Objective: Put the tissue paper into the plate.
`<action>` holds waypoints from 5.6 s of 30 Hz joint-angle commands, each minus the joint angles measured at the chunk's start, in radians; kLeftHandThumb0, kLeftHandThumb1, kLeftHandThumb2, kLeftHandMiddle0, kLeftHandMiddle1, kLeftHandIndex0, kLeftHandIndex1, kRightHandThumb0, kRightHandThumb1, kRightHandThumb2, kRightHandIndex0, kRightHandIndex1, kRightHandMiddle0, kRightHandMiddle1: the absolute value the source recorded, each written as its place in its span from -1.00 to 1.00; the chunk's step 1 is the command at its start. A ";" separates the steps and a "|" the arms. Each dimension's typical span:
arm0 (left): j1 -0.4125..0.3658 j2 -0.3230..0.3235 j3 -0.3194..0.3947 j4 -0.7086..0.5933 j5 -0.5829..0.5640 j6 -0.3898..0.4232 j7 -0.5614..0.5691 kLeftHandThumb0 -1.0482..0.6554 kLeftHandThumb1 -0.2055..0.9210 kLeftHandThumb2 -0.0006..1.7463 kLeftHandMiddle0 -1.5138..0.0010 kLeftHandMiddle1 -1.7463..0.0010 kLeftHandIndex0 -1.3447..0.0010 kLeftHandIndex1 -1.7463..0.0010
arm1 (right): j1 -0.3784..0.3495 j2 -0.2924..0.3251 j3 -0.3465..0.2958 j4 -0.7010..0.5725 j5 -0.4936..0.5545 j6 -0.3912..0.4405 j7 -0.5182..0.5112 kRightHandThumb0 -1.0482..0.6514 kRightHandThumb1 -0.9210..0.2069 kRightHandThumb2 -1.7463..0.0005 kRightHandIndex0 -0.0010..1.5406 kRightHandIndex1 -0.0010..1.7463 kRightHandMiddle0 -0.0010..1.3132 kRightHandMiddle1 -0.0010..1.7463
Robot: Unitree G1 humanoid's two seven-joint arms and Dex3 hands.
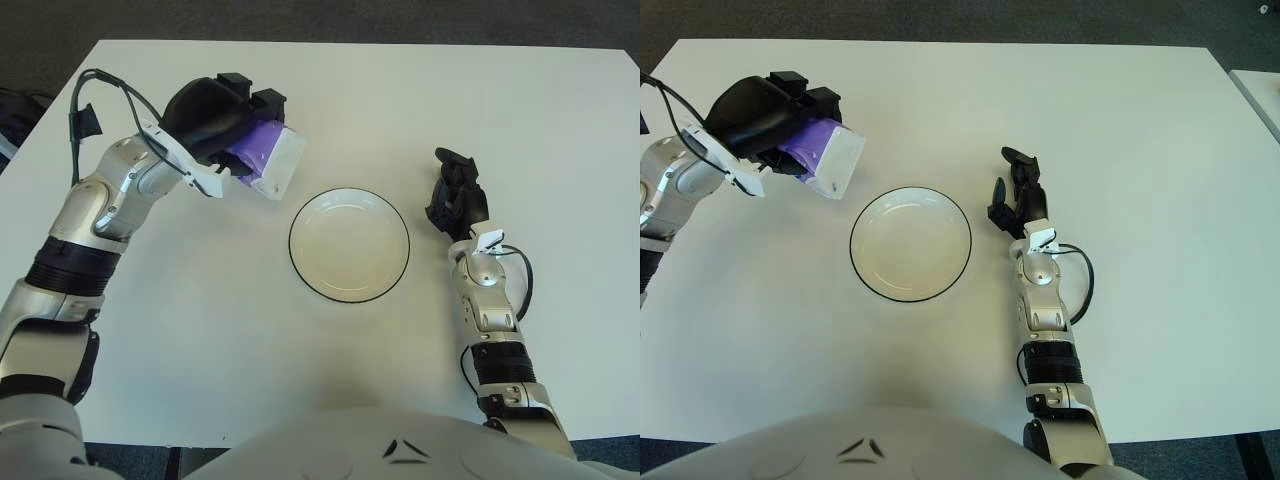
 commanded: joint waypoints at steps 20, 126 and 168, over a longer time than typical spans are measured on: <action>-0.001 -0.173 -0.038 -0.138 0.102 -0.160 0.203 -0.36 -0.19 0.60 -0.66 -1.00 0.01 -1.00 | 0.105 0.008 0.001 0.144 0.003 0.122 0.003 -0.55 -1.00 -0.05 -0.63 -0.65 -1.00 -0.03; 0.057 -0.215 -0.158 -0.089 -0.042 -0.318 -0.242 -0.99 1.00 -0.08 1.00 1.00 1.00 1.00 | 0.121 0.030 0.041 0.128 -0.055 0.085 -0.073 -0.57 -1.00 0.02 -0.69 -0.32 -1.00 0.19; 0.154 -0.277 0.037 -0.033 -0.431 -0.078 -0.212 -0.76 1.00 -0.03 1.00 1.00 1.00 1.00 | 0.109 0.053 0.012 0.188 -0.006 0.079 -0.042 -0.48 -1.00 0.01 -0.74 -0.53 -1.00 -0.06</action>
